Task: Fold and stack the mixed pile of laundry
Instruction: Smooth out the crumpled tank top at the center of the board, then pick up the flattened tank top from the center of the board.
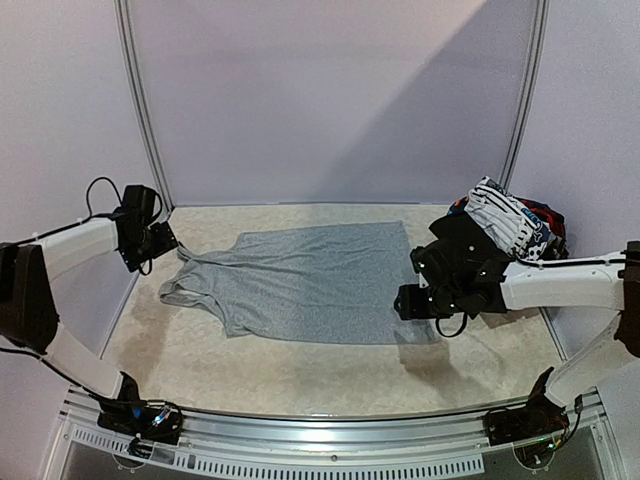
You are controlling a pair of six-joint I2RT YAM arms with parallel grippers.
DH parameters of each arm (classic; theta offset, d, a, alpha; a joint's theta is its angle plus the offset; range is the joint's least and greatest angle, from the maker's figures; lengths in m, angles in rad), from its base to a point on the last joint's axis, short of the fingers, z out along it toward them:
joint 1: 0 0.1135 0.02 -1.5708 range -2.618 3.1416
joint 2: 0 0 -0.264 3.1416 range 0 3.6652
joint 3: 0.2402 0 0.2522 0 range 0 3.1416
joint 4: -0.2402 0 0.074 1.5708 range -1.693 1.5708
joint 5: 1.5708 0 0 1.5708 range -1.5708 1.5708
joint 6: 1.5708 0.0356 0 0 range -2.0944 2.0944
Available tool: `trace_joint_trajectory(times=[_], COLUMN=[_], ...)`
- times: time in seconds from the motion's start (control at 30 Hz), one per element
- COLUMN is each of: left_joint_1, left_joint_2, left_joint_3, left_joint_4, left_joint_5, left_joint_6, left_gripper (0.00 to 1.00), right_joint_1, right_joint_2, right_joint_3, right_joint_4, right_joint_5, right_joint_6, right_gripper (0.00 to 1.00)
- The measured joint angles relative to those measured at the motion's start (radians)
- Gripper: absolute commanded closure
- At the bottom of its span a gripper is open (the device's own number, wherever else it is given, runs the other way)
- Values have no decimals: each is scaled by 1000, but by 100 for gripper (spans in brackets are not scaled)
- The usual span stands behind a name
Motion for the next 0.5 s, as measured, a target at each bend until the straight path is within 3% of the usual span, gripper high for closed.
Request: trace_joint_trajectory(times=[0.23, 0.5], left_joint_1=[-20, -251], left_joint_2=[-53, -232], left_joint_3=[-275, -372], left_joint_4=[76, 74], left_joint_5=[116, 196], left_joint_6=[-26, -48], left_gripper=[23, 33], right_joint_1=[0, -2], right_joint_2=[-98, -224], right_joint_3=[-147, -273], right_joint_4=[5, -3], right_joint_5=[39, 40], right_joint_6=[92, 163], right_gripper=[35, 30])
